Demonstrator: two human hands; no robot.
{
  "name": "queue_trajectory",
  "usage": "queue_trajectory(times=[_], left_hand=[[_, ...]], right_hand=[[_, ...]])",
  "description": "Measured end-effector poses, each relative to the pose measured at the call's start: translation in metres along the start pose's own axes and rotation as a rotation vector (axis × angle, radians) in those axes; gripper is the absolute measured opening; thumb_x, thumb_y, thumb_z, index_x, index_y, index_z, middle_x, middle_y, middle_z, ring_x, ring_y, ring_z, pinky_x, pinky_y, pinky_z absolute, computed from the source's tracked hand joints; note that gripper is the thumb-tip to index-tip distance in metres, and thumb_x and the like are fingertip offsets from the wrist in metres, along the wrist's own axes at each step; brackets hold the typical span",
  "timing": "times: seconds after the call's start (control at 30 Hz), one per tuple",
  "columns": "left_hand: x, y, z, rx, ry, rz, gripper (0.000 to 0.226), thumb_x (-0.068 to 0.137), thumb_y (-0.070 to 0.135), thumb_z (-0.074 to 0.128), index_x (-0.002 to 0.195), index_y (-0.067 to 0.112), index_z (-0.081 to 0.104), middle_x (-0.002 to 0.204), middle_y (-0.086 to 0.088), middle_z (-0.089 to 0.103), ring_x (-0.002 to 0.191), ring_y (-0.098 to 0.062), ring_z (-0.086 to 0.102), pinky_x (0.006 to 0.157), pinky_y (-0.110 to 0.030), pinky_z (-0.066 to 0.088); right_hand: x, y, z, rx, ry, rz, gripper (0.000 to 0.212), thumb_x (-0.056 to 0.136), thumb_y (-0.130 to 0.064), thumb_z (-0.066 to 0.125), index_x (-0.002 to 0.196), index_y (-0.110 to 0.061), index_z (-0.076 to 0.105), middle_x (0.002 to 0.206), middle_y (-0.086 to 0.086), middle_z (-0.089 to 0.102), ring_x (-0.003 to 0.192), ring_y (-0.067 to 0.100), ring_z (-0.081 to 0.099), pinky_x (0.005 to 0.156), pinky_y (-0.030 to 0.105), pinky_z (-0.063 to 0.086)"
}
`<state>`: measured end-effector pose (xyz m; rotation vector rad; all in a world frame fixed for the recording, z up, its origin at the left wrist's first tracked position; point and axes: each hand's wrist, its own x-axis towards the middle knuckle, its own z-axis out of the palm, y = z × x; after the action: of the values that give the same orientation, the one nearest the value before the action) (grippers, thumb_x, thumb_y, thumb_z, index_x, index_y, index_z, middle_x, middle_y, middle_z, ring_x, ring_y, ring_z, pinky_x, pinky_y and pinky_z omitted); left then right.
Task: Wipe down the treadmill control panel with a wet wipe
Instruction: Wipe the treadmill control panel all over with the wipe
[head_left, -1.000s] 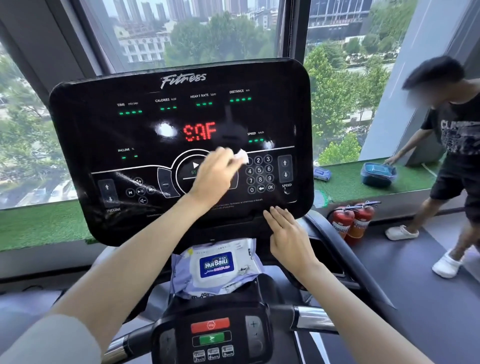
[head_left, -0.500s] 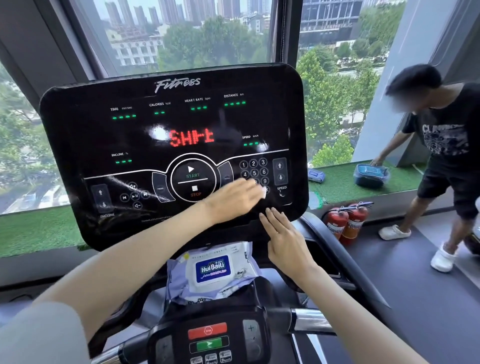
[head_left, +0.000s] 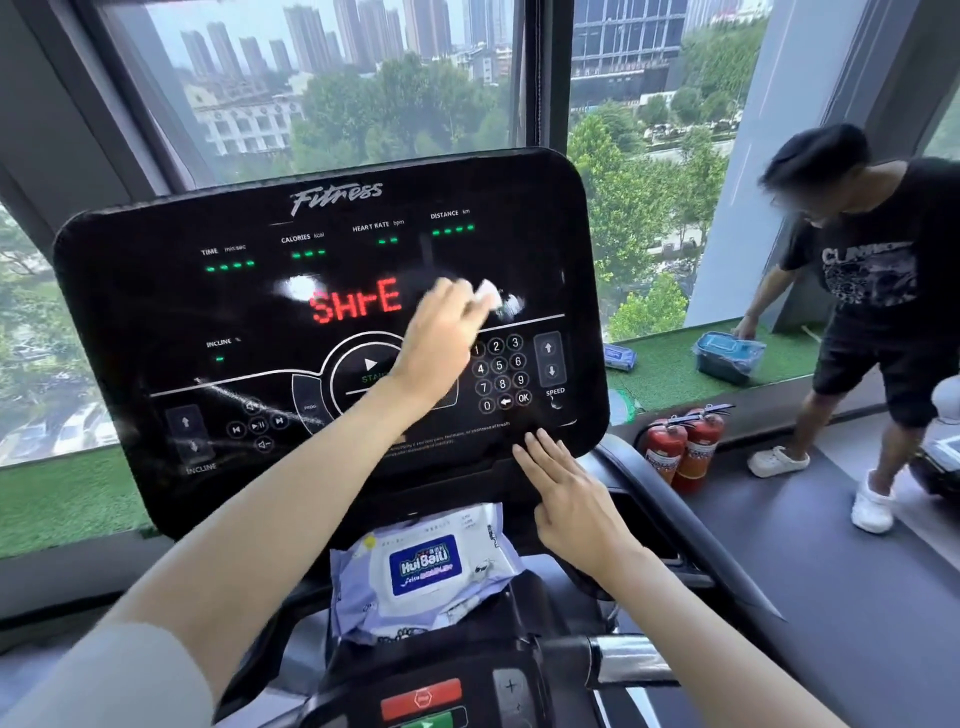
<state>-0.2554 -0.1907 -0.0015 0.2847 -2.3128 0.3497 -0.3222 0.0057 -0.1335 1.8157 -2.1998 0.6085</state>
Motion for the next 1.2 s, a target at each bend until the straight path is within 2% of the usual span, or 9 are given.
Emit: queue_trajectory(times=[0.07, 0.2, 0.37, 0.53, 0.7, 0.87, 1.0, 1.13, 1.2], left_hand=[[0.000, 0.011, 0.001, -0.039, 0.019, -0.102, 0.047, 0.073, -0.018, 0.048, 0.111, 0.006, 0.061, 0.081, -0.006, 0.048, 0.079, -0.021, 0.040, 0.067, -0.036, 0.046], [-0.009, 0.008, 0.002, 0.150, -0.210, 0.631, 0.028, 0.088, -0.002, 0.048, 0.112, 0.005, 0.059, 0.090, -0.005, 0.058, 0.082, -0.023, 0.052, 0.070, -0.035, 0.049], [0.009, 0.009, 0.000, -0.084, 0.003, -0.182, 0.022, 0.094, 0.029, 0.045, 0.098, 0.012, 0.059, 0.088, 0.000, 0.052, 0.076, -0.008, 0.047, 0.072, -0.036, 0.049], [-0.027, 0.036, 0.018, 0.063, -0.303, 0.686, 0.034, 0.085, -0.001, 0.040, 0.113, 0.002, 0.060, 0.097, -0.007, 0.057, 0.081, -0.022, 0.053, 0.065, -0.032, 0.054], [0.000, 0.030, 0.016, -0.105, -0.059, 0.093, 0.045, 0.073, -0.013, 0.056, 0.113, 0.006, 0.064, 0.090, -0.006, 0.058, 0.080, -0.020, 0.045, 0.061, -0.028, 0.047], [-0.021, 0.043, 0.028, -0.054, -0.306, 0.727, 0.041, 0.069, -0.006, 0.068, 0.109, 0.006, 0.066, 0.091, -0.002, 0.063, 0.081, -0.023, 0.056, 0.068, -0.031, 0.052], [-0.013, 0.046, 0.036, -0.180, -0.199, 0.340, 0.049, 0.065, -0.016, 0.065, 0.107, 0.007, 0.067, 0.087, -0.004, 0.063, 0.078, -0.024, 0.053, 0.066, -0.033, 0.050], [-0.021, 0.057, 0.036, -0.086, -0.288, 0.806, 0.025, 0.079, 0.000, 0.059, 0.098, 0.011, 0.070, 0.080, 0.001, 0.063, 0.077, -0.021, 0.058, 0.066, -0.030, 0.049], [-0.010, 0.051, 0.035, -0.089, -0.233, 0.642, 0.033, 0.081, 0.004, 0.043, 0.099, 0.011, 0.069, 0.080, -0.001, 0.062, 0.076, -0.023, 0.057, 0.066, -0.032, 0.046]], right_hand=[[0.000, 0.000, 0.001, 0.001, -0.005, 0.000, 0.072, 0.062, -0.002, 0.054, 0.133, -0.001, 0.047, 0.138, 0.017, 0.047, 0.133, 0.031, 0.036, 0.109, 0.044, 0.025], [0.001, 0.001, 0.000, -0.022, -0.034, 0.004, 0.071, 0.062, -0.005, 0.053, 0.133, -0.002, 0.047, 0.138, 0.018, 0.047, 0.133, 0.031, 0.037, 0.109, 0.045, 0.024], [0.003, -0.003, 0.000, -0.055, -0.050, 0.015, 0.072, 0.062, -0.006, 0.056, 0.133, -0.002, 0.047, 0.137, 0.018, 0.048, 0.132, 0.033, 0.038, 0.109, 0.044, 0.023], [0.000, -0.002, -0.001, -0.085, -0.079, 0.012, 0.077, 0.064, -0.007, 0.056, 0.139, -0.002, 0.038, 0.144, 0.020, 0.038, 0.138, 0.034, 0.026, 0.112, 0.044, 0.020], [-0.003, -0.011, 0.000, -0.040, -0.085, 0.053, 0.078, 0.073, -0.006, 0.048, 0.146, -0.002, 0.021, 0.154, 0.016, 0.016, 0.143, 0.029, 0.002, 0.116, 0.038, 0.004], [-0.014, -0.008, -0.003, -0.083, -0.015, 0.154, 0.068, 0.066, -0.003, 0.050, 0.135, -0.001, 0.045, 0.141, 0.020, 0.042, 0.132, 0.030, 0.038, 0.109, 0.040, 0.028], [-0.016, -0.010, -0.003, -0.005, 0.029, 0.230, 0.071, 0.060, 0.006, 0.061, 0.130, 0.002, 0.049, 0.137, 0.019, 0.047, 0.126, 0.029, 0.047, 0.105, 0.037, 0.030], [-0.015, -0.011, -0.005, 0.022, 0.042, 0.265, 0.068, 0.063, 0.005, 0.060, 0.130, 0.002, 0.050, 0.136, 0.019, 0.048, 0.125, 0.030, 0.048, 0.102, 0.035, 0.032], [-0.016, -0.009, -0.004, 0.066, 0.056, 0.272, 0.066, 0.069, 0.005, 0.055, 0.134, -0.001, 0.046, 0.142, 0.014, 0.042, 0.130, 0.026, 0.042, 0.103, 0.030, 0.029]])
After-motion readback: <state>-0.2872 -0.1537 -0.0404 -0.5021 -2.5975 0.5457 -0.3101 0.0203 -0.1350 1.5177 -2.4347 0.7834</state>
